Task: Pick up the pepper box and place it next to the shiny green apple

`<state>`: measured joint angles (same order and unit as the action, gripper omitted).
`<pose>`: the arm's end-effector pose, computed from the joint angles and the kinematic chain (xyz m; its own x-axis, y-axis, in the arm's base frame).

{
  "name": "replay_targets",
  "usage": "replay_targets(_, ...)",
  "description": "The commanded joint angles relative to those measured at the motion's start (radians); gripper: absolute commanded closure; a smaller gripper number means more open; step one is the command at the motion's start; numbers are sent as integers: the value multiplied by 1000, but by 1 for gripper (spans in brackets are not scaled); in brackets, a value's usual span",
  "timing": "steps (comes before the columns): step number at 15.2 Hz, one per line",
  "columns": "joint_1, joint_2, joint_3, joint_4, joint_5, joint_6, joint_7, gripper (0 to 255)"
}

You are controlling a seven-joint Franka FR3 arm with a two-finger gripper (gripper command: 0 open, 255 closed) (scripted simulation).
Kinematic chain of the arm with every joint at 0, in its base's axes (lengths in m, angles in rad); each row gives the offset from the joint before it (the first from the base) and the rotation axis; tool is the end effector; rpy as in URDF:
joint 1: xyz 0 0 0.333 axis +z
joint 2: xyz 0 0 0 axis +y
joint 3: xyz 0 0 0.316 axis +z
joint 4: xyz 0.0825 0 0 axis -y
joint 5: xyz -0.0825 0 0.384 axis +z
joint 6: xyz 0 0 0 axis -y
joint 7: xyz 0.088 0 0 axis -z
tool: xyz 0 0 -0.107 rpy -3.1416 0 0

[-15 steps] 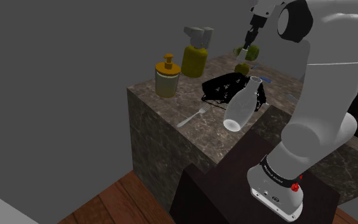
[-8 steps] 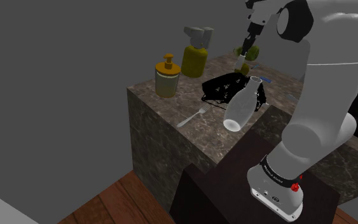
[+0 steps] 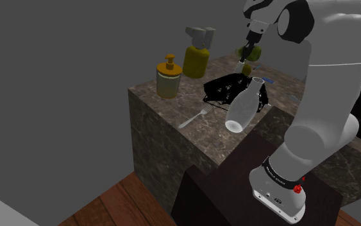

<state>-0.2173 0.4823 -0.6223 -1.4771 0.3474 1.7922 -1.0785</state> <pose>0.5159 -0.4321 0.4321 0.9814 0.1916 0.0155 0.1922 -0.9768 -0.0940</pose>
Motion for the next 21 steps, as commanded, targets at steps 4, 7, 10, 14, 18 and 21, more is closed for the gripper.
replay_targets(4,1,19,7,-44,14,59,-12,255)
replay_targets(7,1,30,12,-68,23,92,-20,255)
replay_targets(10,1,40,16,-85,30,117,-26,255)
replay_targets(14,1,40,16,-85,30,117,-26,255)
replay_targets(18,1,40,16,-85,30,117,-26,0)
replay_targets(21,1,41,16,-85,30,117,-26,0)
